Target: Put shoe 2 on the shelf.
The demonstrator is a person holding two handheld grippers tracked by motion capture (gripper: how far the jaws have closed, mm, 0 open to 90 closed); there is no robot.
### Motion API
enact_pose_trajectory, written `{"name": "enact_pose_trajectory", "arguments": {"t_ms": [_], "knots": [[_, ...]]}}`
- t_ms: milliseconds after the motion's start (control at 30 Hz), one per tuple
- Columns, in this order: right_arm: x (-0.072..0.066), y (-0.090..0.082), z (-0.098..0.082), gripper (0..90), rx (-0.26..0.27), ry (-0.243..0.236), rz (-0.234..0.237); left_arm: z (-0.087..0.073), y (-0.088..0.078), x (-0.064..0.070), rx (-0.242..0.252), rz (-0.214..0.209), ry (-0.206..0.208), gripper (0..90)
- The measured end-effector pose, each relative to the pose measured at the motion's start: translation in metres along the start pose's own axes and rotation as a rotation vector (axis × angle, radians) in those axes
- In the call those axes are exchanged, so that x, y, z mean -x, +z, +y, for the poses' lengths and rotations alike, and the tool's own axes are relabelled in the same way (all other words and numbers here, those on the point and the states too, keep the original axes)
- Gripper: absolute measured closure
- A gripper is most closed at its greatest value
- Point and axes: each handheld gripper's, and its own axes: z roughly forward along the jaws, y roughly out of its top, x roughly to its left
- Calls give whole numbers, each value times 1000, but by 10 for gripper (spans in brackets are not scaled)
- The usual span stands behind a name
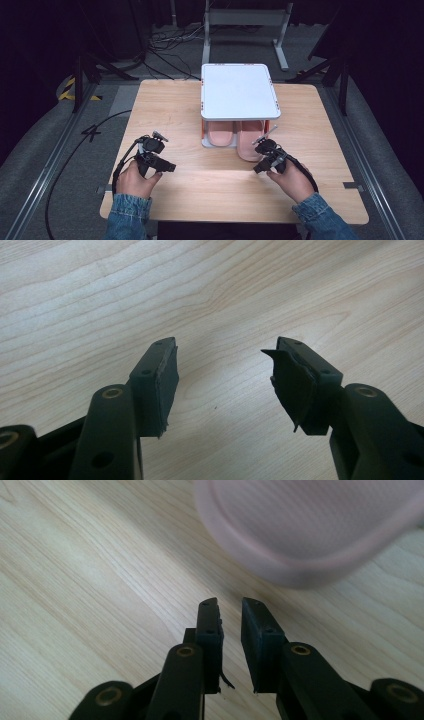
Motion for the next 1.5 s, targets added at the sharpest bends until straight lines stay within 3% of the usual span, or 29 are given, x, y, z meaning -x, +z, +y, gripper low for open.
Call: {"name": "enact_pose_trajectory", "arguments": {"t_ms": [100,200,600,967,1067,1267,1500], "knots": [[2,3,7,845,13,-7,-50,-1,-2,1,12,5,4,440],[8,4,10,871,29,7,-36,-5,-3,-1,19,7,-5,442],[29,10,29,857,91,21,-112,-11,-2,-3,12,11,-25,443],[23,25,39,824,119,-20,-153,-6,0,-2,9,8,-16,443],[22,25,39,797,122,-16,-137,-4,1,-1,10,5,-9,443],[17,-3,25,748,183,-30,-99,2,-1,1,24,-1,8,443],[26,-54,0,580,295,-8,-89,7,-5,5,55,-3,30,450]]}}
